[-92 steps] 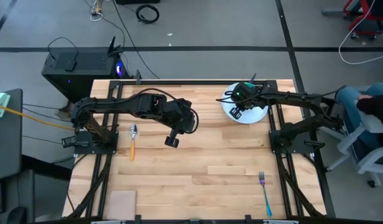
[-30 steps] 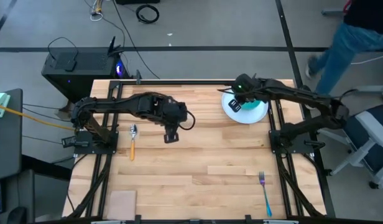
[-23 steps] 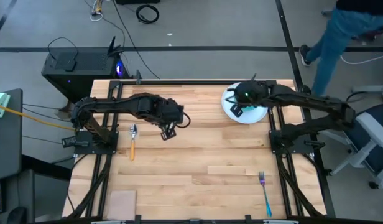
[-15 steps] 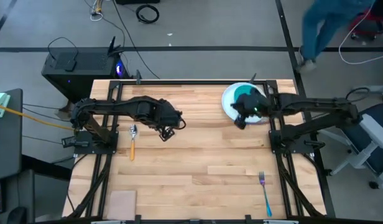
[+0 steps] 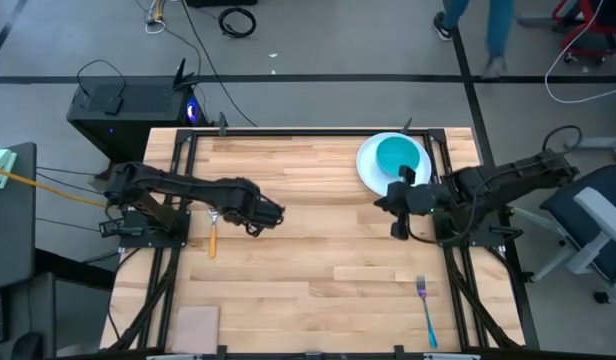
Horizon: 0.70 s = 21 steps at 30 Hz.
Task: Set table place
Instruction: Put the yellow spoon into the green bowl
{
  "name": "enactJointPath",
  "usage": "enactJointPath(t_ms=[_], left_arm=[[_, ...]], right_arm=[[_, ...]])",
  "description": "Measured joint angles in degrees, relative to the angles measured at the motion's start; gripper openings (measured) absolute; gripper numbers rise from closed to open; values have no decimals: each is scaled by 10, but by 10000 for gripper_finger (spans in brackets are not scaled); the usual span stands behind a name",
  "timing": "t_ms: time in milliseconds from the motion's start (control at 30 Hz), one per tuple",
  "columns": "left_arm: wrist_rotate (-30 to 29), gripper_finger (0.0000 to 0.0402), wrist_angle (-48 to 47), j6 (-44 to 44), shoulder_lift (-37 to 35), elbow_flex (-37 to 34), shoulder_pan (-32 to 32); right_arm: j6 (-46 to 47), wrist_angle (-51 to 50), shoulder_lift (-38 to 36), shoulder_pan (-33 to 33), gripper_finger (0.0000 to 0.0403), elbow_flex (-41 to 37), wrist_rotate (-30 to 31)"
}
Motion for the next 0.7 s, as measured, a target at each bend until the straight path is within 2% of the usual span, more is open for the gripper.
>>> enactJointPath(t_ms=[467,700], left_arm=[[138,6,87,-115,-2,-144,-73],[174,6,221,-179,-79,-242,-108]], right_arm=[[3,1,0,7,4,0,2],[-10,1,0,7,7,0,13]])
